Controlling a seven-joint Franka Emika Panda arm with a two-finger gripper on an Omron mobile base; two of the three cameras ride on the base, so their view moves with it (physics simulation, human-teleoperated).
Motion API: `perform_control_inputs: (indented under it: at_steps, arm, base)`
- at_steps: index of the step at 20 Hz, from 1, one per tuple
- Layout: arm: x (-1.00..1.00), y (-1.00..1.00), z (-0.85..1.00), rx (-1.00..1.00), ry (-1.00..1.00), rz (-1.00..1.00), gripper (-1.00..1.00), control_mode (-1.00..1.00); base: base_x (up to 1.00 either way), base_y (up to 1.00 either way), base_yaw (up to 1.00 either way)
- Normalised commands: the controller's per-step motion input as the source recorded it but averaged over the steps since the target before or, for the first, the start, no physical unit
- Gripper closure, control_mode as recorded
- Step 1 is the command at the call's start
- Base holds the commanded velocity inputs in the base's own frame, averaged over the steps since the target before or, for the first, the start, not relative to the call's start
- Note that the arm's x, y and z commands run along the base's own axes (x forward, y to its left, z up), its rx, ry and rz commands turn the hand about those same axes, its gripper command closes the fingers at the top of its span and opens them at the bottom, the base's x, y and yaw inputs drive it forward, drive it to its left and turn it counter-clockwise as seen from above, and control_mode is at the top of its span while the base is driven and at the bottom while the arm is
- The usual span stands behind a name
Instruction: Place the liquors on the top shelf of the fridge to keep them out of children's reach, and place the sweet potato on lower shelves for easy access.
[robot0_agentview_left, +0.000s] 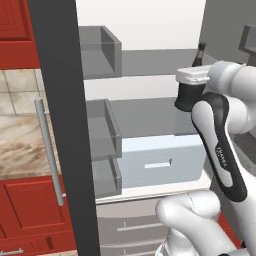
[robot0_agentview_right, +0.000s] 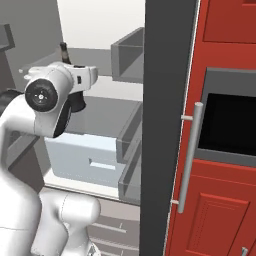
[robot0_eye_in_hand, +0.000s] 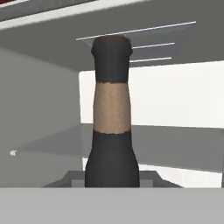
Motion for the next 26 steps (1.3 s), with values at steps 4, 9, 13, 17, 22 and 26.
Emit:
perform_control_inputs:
  at_steps: [4, 9, 13, 17, 22, 26]
  arm:
    - [0.29, 0.03, 0.44, -0.12, -0.05, -0.06, 1.0, -1.0]
    - [0.32, 0.0, 0.23, -0.08, -0.02, -0.11, 1.0, -1.0]
    - [0.43, 0.0, 0.11, -0.01, 0.0, -0.06, 1.0, -1.0]
    - [0.42, 0.0, 0.15, 0.0, -0.01, -0.08, 1.0, -1.0]
    - [0.47, 0.0, 0.13, 0.0, -0.01, -0.09, 1.0, -1.0]
    - [0.57, 0.0, 0.01, 0.01, 0.0, -0.06, 1.0, -1.0]
  base:
    - [0.0, 0.0, 0.0]
    - [0.0, 0.0, 0.0]
    - [0.0, 0.0, 0.0]
    - [0.0, 0.0, 0.0]
    - [0.0, 0.0, 0.0]
    - [0.0, 0.0, 0.0]
